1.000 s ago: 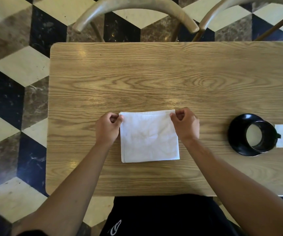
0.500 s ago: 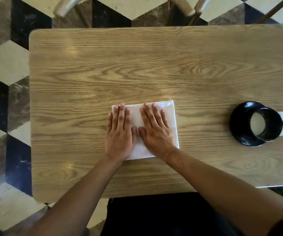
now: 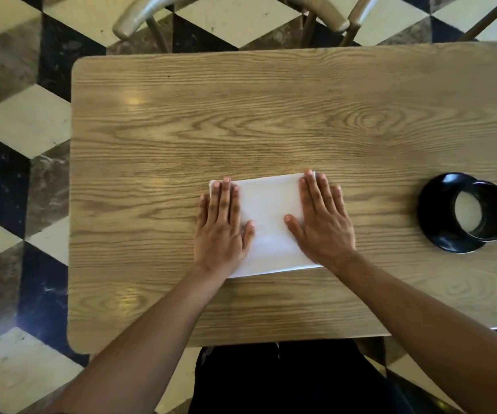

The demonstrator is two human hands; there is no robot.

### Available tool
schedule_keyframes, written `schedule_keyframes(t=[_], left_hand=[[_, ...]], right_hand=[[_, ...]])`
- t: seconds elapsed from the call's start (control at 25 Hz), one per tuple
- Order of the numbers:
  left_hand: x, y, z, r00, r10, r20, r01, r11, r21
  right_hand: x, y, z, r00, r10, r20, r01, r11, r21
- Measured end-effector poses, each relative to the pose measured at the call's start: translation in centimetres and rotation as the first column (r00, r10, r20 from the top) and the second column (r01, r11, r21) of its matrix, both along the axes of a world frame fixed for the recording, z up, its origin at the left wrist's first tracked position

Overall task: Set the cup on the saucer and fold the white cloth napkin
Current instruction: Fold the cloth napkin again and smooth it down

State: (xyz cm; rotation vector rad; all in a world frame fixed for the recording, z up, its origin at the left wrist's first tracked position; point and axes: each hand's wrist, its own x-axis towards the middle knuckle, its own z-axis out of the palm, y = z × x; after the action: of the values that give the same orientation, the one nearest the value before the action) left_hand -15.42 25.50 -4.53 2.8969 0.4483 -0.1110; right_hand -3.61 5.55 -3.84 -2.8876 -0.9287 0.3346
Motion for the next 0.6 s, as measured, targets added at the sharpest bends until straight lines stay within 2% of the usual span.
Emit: schedule_keyframes(t=[0.08, 0.28, 0.44, 0.6], left_hand=[[0.0, -0.1, -0.1, 1.0, -0.002, 0.016, 0.002, 1.0, -0.002], [0.0, -0.6, -0.4, 1.0, 0.023, 0.012, -0.023, 1.0, 0.014], [0.1, -0.3, -0.1, 1.0, -0.003, -0.001, 0.003, 0.999, 0.033], [-0.1, -0.3, 0.0, 1.0, -0.015, -0.016, 0.015, 1.0, 0.022]], right_hand=[[-0.4, 1.6, 0.9, 1.0, -0.017, 0.002, 0.017, 1.0, 0.014], [-2.6, 8.4, 0.3, 0.991, 0.129, -0.034, -0.123, 0.981, 0.152], [0.1, 4.5, -1.1, 0.984, 0.171, 0.041, -0.174, 0.98, 0.098], [2.4, -0.3, -1.1, 0.998, 0.04, 0.042, -0.041, 0.999, 0.018]])
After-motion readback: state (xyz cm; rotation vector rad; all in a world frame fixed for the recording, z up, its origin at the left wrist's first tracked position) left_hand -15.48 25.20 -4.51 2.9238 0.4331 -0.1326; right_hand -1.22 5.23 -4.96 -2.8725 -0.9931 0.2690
